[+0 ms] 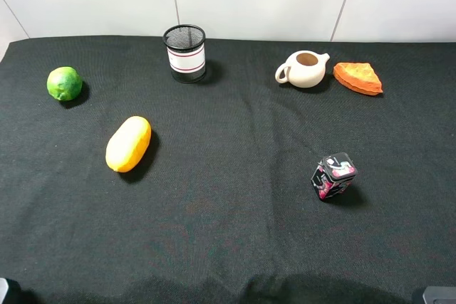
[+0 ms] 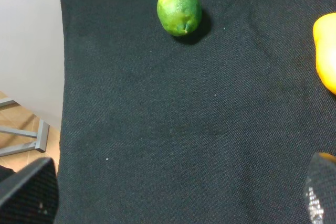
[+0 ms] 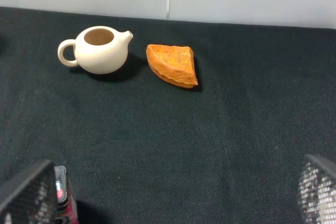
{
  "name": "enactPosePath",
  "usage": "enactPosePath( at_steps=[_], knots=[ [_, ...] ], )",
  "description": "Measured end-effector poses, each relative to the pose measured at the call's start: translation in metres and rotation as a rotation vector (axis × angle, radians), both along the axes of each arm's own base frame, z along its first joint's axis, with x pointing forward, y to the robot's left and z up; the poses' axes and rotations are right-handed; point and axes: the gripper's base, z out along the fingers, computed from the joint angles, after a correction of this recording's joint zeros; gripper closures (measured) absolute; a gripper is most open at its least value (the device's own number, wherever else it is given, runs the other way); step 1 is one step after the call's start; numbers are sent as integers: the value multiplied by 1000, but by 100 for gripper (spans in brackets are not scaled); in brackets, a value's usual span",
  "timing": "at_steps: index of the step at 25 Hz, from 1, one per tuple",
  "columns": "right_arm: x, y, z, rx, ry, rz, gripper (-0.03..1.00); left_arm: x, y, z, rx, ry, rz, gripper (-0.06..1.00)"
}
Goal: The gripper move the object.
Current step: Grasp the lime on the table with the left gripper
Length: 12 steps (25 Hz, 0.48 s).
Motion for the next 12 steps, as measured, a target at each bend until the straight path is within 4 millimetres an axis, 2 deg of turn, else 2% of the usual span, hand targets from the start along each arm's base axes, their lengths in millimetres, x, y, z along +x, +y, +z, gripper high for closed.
enactPosePath(
  at_steps=[12],
  knots=[
    [0, 0, 0, 0, 0, 0, 27, 0, 0, 0, 0, 0, 0, -5]
  ],
)
